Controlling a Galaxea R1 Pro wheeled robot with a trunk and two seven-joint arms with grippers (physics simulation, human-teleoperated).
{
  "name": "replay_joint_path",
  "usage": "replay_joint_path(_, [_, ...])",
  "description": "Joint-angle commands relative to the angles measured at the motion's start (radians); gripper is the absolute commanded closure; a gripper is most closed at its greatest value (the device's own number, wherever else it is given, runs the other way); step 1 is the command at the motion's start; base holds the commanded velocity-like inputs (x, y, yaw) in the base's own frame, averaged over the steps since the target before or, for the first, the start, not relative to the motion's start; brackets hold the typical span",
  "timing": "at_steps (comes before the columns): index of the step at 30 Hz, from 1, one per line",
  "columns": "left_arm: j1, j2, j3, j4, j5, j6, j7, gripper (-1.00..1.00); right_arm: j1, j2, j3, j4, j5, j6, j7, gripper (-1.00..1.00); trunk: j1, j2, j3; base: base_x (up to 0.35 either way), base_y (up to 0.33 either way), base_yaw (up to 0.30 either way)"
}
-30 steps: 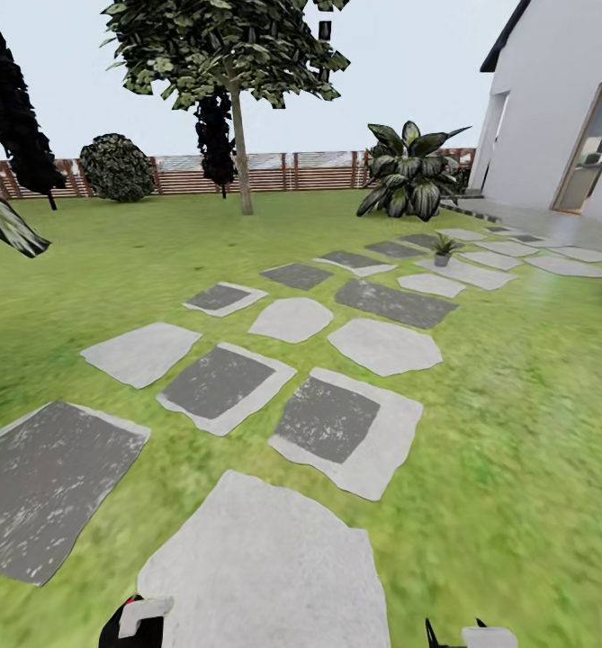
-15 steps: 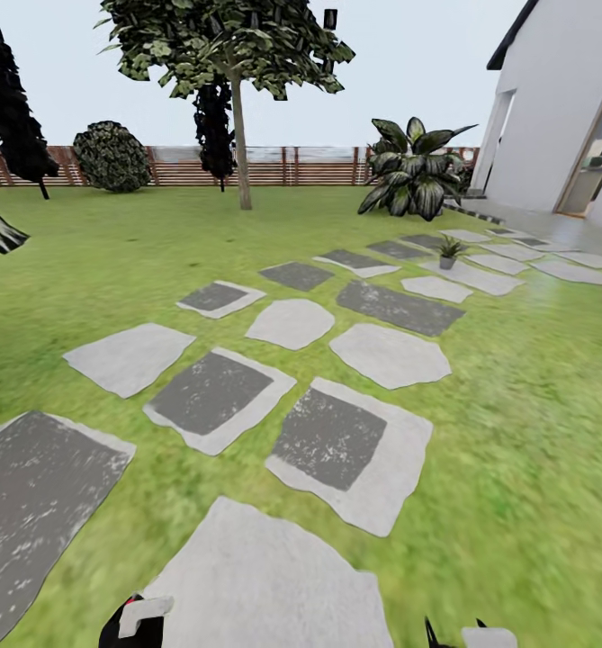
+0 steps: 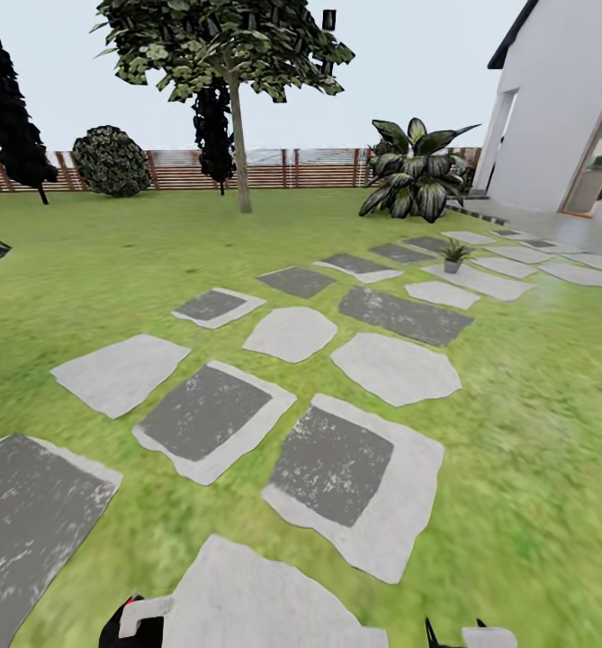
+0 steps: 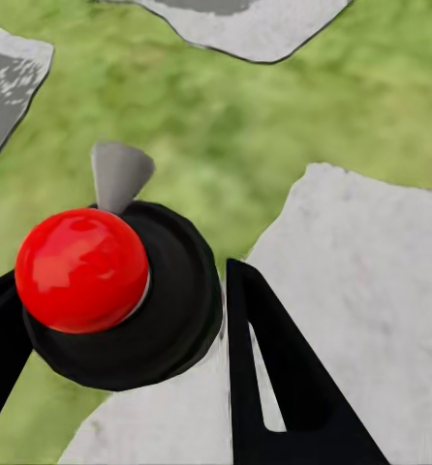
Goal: Pick up the pesticide atomizer in the garden and spray insectifuge to fully cover both potted plants in the garden.
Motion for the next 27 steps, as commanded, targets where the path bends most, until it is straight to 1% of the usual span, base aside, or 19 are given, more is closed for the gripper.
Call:
replay_joint_path(1, [-0.001, 0.0, 0.004, 0.001, -0.005, -0.003, 0.002, 1.0, -0.001, 0.0, 0.001, 0.0, 0.001, -0.003, -0.003, -1.0, 0.0, 0.0, -0.001, 0.336, 0.0, 0.0])
replay_joint_path(5, [-0.001, 0.0, 0.005, 0.001, -0.005, -0.003, 0.002, 1.0, -0.001, 0.0, 0.001, -0.001, 0.001, -0.003, -0.003, -1.0, 0.0, 0.0, -0.001, 0.336, 0.0, 0.0])
replay_joint_path(8, [-0.001, 0.0, 0.004, 0.001, -0.004, -0.003, 0.002, 1.0, -0.001, 0.0, 0.002, -0.001, 0.001, -0.003, -0.003, -1.0, 0.0, 0.0, -0.001, 0.336, 0.0, -0.149])
replay_joint_path(27, [-0.001, -0.001, 0.005, 0.001, -0.005, -0.003, 0.002, 1.0, -0.001, 0.0, 0.002, 0.0, 0.001, -0.003, -0.003, -1.0, 0.0, 0.0, -0.001, 0.336, 0.0, -0.295])
